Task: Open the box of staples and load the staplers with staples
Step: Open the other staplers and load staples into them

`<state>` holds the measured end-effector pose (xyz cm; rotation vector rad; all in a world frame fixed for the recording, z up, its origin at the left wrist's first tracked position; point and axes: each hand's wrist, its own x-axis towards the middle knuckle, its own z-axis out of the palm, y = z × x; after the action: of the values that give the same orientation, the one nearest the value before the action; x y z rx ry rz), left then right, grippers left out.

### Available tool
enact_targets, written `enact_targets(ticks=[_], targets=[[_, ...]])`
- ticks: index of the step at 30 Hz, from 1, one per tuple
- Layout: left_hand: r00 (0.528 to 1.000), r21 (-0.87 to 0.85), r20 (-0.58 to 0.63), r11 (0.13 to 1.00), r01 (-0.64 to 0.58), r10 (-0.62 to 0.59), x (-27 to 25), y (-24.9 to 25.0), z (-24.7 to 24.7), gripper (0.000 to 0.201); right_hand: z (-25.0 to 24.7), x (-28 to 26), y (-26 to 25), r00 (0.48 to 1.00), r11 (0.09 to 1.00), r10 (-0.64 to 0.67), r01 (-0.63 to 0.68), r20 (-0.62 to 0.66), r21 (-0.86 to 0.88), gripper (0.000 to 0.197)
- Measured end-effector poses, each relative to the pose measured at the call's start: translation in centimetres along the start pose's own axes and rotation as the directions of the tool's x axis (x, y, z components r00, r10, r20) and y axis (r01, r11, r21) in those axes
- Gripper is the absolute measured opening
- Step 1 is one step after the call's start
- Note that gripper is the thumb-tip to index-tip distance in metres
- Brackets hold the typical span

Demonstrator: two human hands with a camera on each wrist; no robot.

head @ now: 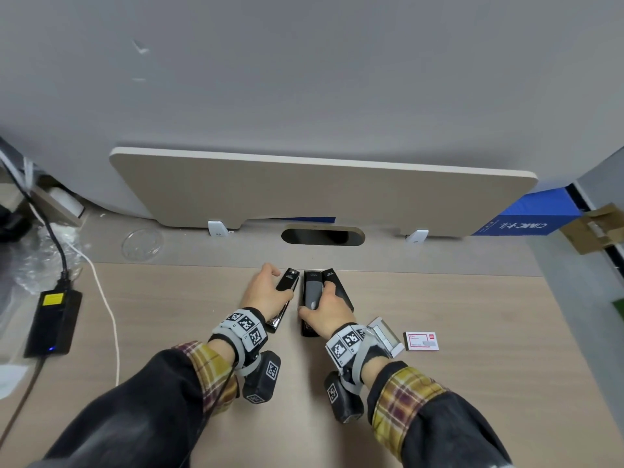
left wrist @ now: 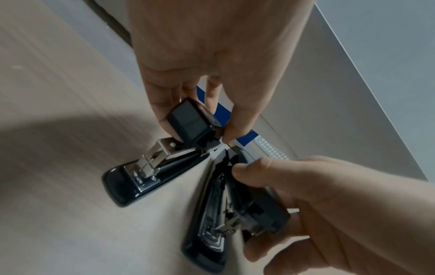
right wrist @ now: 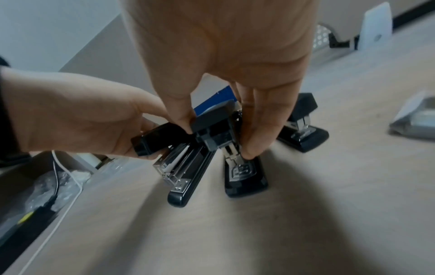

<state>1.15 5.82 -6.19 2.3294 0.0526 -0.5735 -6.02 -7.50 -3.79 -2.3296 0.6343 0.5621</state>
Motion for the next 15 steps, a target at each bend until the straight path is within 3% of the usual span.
enact_targets(ticks=[4, 10, 15], targets=[[0.998, 0.009, -0.069, 1.0, -0.008, 0.009, -0.3, -0.7, -0.2, 0.028, 0.5, 0.1, 0.0, 0.999, 1.0, 0.016, -0.017, -0.051, -0.023, 0.042], [0.996, 0.061, -0.079, 0.998, -0.027, 0.032, -0.3, -0.7, -0.9, 0.024, -1.0, -0.5, 1.2, 0.992, 0.999, -0.015, 0.019, -0.126, 0.033, 0.025], [0.957, -0.124, -0.224, 0.968, -0.217, 0.186, -1.4, 2.6, -1.4, 0.011, -4.1, -1.7, 1.3, 0.981, 0.986, -0.063, 0.089, -0.182, 0.142, 0.023]])
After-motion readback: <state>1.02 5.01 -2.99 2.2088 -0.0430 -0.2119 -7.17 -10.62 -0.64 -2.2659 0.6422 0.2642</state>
